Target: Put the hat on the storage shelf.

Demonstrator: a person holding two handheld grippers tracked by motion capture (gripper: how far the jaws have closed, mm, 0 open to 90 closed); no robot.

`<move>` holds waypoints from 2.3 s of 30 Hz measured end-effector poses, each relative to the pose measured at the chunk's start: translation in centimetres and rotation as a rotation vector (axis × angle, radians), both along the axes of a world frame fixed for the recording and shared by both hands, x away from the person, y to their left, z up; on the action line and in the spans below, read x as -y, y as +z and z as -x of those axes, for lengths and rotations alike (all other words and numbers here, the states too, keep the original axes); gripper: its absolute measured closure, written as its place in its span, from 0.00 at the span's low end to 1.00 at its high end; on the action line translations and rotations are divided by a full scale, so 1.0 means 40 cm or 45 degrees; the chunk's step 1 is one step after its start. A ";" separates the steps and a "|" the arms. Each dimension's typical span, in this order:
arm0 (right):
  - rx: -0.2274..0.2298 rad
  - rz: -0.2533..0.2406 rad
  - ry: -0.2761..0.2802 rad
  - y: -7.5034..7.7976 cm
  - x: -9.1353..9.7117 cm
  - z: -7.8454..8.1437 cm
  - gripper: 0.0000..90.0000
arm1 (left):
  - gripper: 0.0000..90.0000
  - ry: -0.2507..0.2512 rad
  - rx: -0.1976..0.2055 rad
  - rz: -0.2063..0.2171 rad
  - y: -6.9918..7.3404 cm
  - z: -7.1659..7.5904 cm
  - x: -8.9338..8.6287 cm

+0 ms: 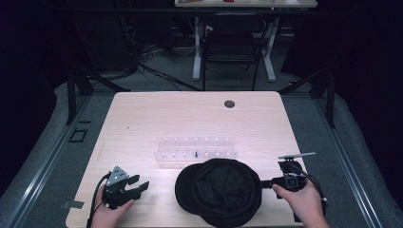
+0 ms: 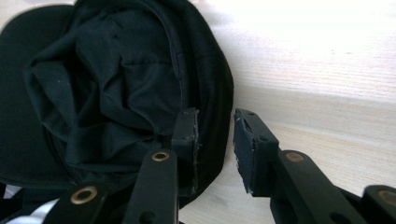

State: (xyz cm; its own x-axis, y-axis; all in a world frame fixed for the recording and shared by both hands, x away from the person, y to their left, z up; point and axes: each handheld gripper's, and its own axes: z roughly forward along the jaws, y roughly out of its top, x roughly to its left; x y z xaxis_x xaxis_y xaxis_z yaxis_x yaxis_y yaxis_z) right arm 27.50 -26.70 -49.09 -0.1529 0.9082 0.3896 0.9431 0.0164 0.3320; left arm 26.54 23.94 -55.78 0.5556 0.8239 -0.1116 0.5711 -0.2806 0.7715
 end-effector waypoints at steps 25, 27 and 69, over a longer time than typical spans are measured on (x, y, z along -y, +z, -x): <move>-0.223 -0.002 0.001 -0.064 -0.035 -0.062 0.86 | 0.54 -0.033 -0.005 0.021 0.002 -0.009 0.007; -0.232 0.005 0.008 -0.067 -0.036 -0.066 0.87 | 0.54 -0.029 -0.007 0.019 0.000 -0.011 0.007; -0.309 -0.209 0.028 0.045 -0.028 -0.083 0.98 | 0.54 -0.021 -0.028 0.040 -0.002 -0.012 0.002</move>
